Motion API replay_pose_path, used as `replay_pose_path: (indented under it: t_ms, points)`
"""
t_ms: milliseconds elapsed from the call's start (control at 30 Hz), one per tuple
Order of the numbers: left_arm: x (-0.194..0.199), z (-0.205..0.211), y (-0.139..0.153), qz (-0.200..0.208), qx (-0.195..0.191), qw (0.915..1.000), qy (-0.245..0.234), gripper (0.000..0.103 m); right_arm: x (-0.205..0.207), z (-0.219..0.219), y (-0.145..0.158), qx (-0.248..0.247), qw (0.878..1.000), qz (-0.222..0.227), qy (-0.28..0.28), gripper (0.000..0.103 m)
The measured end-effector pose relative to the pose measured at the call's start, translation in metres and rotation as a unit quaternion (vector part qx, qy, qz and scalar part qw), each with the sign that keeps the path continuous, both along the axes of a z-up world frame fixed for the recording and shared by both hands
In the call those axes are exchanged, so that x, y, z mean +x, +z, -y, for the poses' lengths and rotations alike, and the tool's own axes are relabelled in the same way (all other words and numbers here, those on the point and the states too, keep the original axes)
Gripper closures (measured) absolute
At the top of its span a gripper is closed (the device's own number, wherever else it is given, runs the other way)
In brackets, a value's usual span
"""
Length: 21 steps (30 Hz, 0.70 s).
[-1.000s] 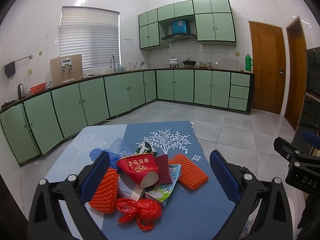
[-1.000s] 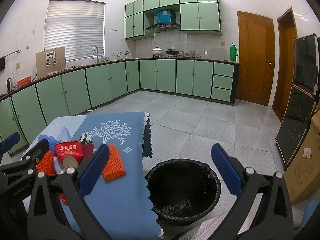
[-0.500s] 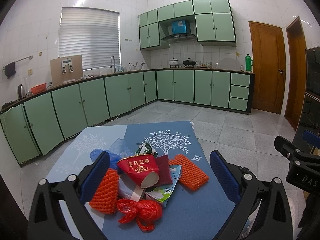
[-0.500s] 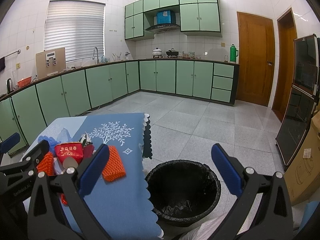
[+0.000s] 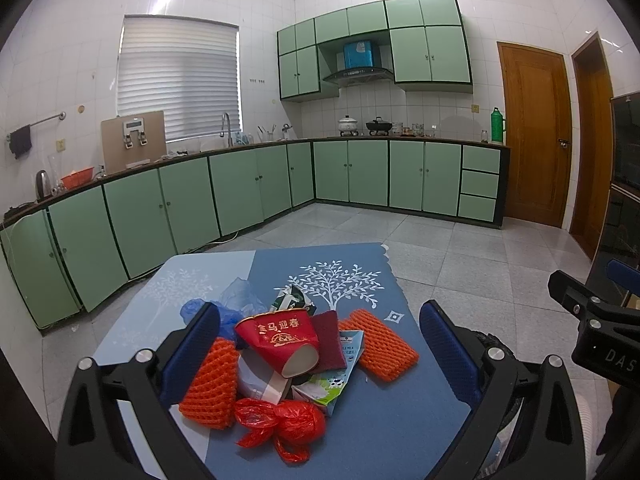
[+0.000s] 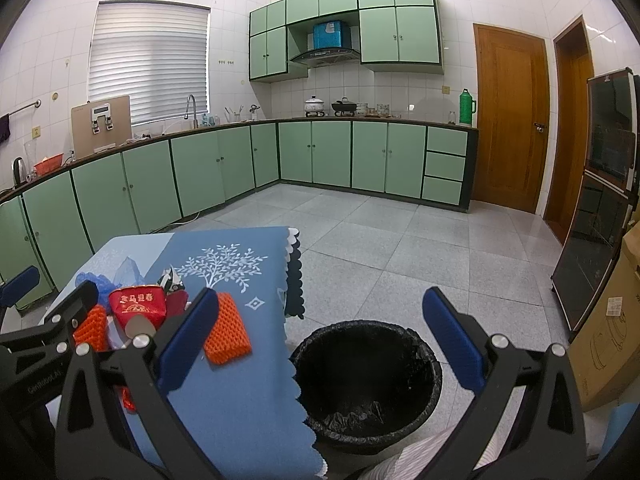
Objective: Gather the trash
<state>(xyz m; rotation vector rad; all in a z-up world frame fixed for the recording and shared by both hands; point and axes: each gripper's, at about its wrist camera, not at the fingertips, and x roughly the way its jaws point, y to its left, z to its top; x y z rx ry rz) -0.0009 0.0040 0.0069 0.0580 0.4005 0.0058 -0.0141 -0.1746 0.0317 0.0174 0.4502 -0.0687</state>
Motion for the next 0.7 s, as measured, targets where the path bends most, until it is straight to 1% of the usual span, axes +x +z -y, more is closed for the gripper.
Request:
replay_pose_path:
  t_ms: [400, 467, 633, 700]
  points:
    - [0.002, -0.006, 0.0074, -0.002, -0.001, 1.0, 0.0, 0.006, 0.0005, -0.0008, -0.0007, 0.001, 1.0, 0.0, -0.001, 0.005]
    - [0.0007, 0.0003, 0.0011, -0.001, 0.0, 1.0, 0.001, 0.006, 0.0007, -0.001, -0.0007, 0.001, 1.0, 0.0, -0.002, 0.005]
    - [0.0027, -0.0037, 0.0031, -0.003, 0.0, 1.0, 0.001, 0.006, 0.0006, -0.0016, -0.0013, 0.0, 1.0, -0.001, 0.0, 0.005]
    - [0.0017, 0.0007, -0.0017, -0.003, 0.0, 1.0, 0.001, 0.006, 0.001, -0.0017, -0.0019, 0.0, 1.0, -0.001, 0.0, 0.005]
